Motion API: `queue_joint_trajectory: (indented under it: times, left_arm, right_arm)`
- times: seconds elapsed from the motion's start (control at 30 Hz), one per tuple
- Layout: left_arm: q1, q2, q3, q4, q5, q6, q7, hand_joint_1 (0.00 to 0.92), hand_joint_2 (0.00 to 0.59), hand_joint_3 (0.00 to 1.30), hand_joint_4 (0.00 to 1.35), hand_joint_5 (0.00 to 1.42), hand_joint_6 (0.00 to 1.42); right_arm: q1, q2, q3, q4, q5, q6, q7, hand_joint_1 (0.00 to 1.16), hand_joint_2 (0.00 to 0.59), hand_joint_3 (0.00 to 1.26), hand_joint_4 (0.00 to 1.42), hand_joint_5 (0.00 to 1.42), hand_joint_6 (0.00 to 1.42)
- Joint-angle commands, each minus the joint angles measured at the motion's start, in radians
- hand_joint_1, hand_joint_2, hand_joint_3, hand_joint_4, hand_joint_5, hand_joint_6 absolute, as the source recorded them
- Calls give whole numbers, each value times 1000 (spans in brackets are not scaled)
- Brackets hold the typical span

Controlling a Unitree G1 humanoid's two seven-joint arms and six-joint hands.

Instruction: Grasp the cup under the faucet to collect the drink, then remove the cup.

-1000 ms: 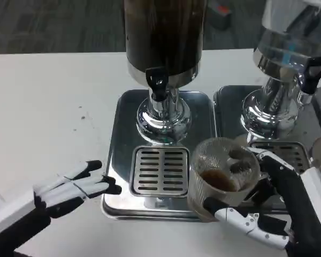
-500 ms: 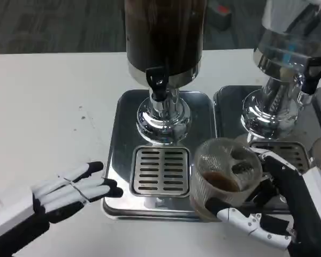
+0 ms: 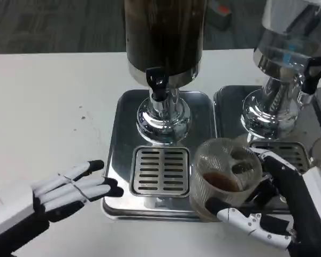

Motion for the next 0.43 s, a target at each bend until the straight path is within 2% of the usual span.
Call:
queue_joint_trajectory:
  times: [0.03,0.43]
  left_arm:
    - [-5,23,-10,3,9,-6,19,0,97,165,0,0,87]
    - [-15,29,-25,15,2,2,23,0,97,165,0,0,87]
  right_arm:
    - [-10,3,-6,-35,12,-16,-4,778,230,503,567,711,761]
    - [-13,4,-8,-31,16,-18,-3,784,236,507,567,719,764]
